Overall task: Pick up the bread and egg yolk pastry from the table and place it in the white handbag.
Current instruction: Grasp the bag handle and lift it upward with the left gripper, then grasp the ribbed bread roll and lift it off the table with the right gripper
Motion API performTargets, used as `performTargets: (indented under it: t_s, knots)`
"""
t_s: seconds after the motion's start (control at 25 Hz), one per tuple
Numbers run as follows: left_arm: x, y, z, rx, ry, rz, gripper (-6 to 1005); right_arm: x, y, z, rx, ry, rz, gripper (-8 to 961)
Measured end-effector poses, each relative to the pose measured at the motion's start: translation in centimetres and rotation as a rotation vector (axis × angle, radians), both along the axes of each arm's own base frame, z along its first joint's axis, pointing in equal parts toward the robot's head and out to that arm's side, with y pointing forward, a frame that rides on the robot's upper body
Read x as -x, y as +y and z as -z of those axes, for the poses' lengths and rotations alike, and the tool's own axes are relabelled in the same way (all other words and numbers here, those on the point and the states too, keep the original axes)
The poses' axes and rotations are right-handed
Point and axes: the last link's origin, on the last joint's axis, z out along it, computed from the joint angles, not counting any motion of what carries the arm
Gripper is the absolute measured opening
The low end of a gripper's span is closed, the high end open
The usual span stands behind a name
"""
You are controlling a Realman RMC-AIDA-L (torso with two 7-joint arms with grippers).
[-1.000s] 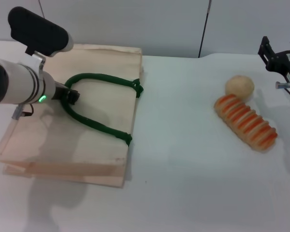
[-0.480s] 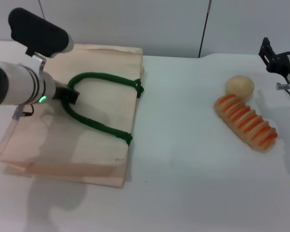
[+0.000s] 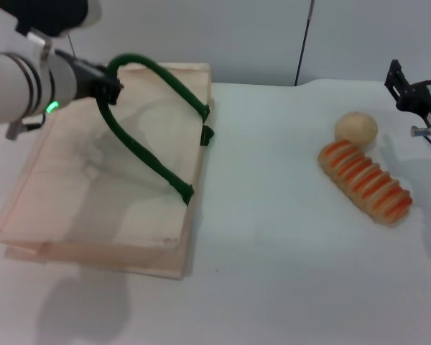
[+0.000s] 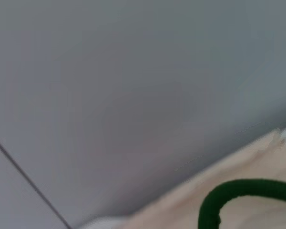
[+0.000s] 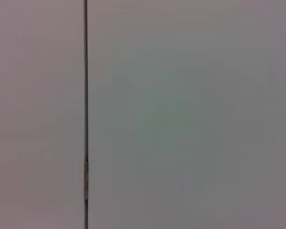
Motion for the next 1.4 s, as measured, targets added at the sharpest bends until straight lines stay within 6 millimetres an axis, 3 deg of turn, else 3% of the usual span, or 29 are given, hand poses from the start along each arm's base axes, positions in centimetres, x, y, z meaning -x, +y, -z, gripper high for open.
performTargets:
  t_s: [0.2, 0.64, 1.0, 1.4]
  knots:
    - [-3.3, -0.8, -2.3, -0.022, 0.024, 0.086, 129, -0.2, 0.1, 0.0, 0.010, -0.002, 0.014, 748]
    - [-8.1, -2.6, -6.0, -0.078, 0.044, 0.236, 127, -0.6, 0.0, 0.6, 0.062, -0.013, 0.038, 748]
    - [-9.7, -3.6, -6.7, -0.076, 0.062, 0.300, 123, 0.0, 0.0, 1.2, 0.129, -0.028, 0.026, 748]
    - [-10.1, -3.7, -6.9, -0.071, 0.052, 0.318, 122, -0.1, -0.7, 1.3, 0.147, -0.057, 0.021, 748]
